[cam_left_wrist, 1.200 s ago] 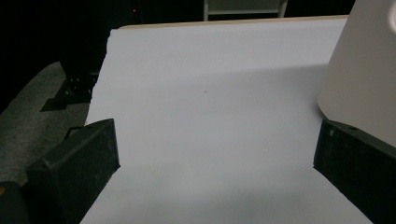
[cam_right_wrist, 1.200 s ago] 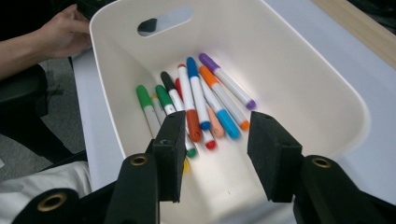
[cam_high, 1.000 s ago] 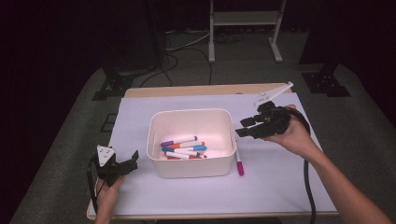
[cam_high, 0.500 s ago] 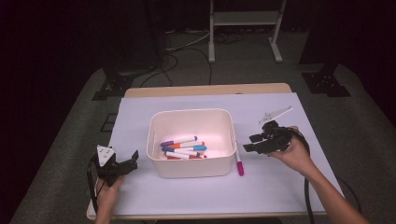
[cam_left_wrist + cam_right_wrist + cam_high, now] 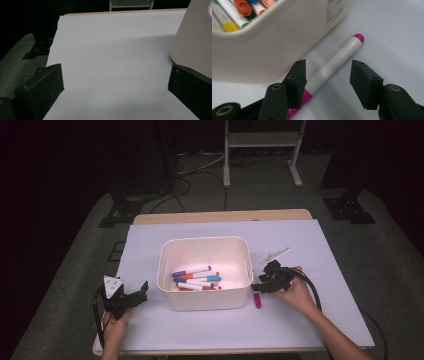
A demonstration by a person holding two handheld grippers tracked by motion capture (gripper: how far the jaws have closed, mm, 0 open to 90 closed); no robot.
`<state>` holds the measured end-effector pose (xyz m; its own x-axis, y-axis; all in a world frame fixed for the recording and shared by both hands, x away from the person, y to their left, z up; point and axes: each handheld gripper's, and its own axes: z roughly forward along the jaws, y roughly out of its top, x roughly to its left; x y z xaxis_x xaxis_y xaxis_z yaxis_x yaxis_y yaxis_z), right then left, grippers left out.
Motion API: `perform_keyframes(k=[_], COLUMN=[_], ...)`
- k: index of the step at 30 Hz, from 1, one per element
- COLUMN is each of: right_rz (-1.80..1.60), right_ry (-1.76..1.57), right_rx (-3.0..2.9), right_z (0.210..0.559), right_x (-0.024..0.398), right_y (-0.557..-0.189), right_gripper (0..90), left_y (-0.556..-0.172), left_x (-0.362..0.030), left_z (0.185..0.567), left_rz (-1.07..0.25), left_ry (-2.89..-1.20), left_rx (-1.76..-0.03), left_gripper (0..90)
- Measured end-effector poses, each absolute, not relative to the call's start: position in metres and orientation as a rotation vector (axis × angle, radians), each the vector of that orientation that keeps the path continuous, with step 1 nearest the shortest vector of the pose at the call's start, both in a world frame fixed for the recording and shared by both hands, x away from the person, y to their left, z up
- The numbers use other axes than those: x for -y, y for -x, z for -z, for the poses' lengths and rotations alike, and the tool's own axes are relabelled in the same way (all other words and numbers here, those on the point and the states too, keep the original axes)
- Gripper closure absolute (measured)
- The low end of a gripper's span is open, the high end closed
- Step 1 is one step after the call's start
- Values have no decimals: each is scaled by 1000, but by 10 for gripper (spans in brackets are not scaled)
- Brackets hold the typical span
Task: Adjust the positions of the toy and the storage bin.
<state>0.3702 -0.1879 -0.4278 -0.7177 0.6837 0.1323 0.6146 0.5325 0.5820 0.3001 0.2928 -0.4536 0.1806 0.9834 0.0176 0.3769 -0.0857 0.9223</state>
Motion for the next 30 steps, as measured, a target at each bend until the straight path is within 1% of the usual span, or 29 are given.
perform_keyframes(k=[6,15,19,20,24,30], right_rz=[-874,-814,-796,-793,-777,-813], right_ry=[-1136,-1179,-1216,-1234,-1255,-1304], right_rx=[-2614,-2551,-2520,-2509,-2473,-2472], right_z=[435,434,438,438,439,435], right_x=[186,223,241,245,255,267], right_y=[-370,-360,-357,-356,-356,-354], right_gripper=[499,545,622,667,752,758], left_y=[-300,-300,-300,-300,-301,-301], left_x=[-293,-292,-292,-292,-292,-293], left_z=[454,454,454,454,454,454], left_rz=[-900,-909,-905,-904,-901,-898], left_ry=[-1608,-1612,-1612,-1612,-1608,-1606], left_rx=[-1331,-1321,-1327,-1331,-1337,-1338], left_gripper=[0,0,0,0,0,0])
